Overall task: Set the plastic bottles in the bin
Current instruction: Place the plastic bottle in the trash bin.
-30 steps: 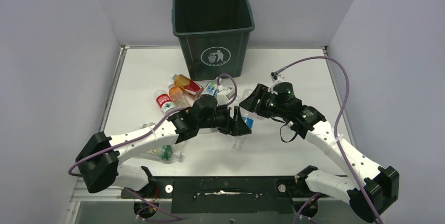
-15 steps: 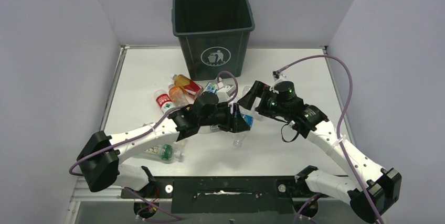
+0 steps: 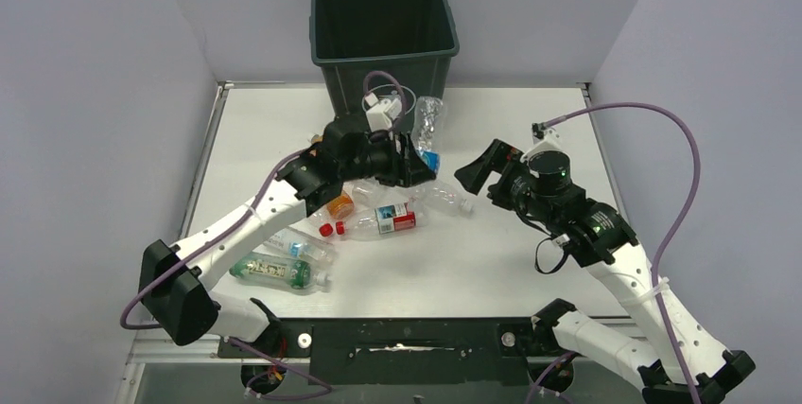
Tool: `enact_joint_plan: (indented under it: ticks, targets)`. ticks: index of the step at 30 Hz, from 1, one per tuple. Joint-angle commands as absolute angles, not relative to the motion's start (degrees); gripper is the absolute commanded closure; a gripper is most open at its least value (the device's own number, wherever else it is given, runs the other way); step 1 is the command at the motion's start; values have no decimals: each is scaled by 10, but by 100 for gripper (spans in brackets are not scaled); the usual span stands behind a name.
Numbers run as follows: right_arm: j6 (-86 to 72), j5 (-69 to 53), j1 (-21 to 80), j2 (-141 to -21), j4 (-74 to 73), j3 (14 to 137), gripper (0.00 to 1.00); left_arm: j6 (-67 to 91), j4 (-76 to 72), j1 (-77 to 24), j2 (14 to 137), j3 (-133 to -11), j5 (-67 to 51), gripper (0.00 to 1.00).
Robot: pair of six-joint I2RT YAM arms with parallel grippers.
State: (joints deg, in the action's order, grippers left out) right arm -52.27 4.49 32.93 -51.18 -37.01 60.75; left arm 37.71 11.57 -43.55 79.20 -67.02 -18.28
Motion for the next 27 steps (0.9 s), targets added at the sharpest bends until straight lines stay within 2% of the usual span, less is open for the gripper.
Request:
enact_joint_plan:
  ticks: [1, 9, 21, 27]
  targets:
    - [-519, 82, 322, -486, -386, 617, 2, 331, 143, -395, 801, -776, -221, 56]
    - [-520, 64, 319, -493, -384, 599, 2, 324, 125, -330, 857, -916, -250, 55]
    - [-504, 47, 317, -504, -410, 594, 2, 507, -134, -190, 973, -1033, -279, 55]
    - [-515, 41, 315, -483, -406, 564, 2, 528, -165, -162, 1082, -1184, -256, 55]
